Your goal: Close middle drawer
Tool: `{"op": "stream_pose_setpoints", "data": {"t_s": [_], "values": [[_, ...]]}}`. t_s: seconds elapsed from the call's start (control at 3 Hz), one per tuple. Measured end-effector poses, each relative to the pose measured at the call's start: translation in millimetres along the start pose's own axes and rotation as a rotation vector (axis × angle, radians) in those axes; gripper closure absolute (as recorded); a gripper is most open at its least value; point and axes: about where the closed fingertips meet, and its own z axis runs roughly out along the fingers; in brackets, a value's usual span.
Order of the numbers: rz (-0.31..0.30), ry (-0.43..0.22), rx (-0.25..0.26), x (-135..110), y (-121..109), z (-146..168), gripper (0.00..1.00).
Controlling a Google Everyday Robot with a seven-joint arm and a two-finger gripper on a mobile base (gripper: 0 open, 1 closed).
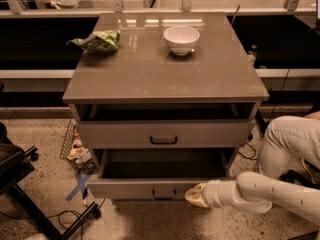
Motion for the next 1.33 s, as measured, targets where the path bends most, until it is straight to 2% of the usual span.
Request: {"op": "stream_pose_setpoints", "data": {"t_s": [0.33, 0.67, 1.0, 1.33], "values": [[0.001, 0.000, -0.001, 0, -3, 2, 1.00], [0.006, 0.005, 0.001, -5, -26, 11, 1.00], [0.020, 0.009, 0.011, -9, -56, 21, 1.00], [0.003, 0.039, 0.028, -21, -97, 16, 1.00]]}}
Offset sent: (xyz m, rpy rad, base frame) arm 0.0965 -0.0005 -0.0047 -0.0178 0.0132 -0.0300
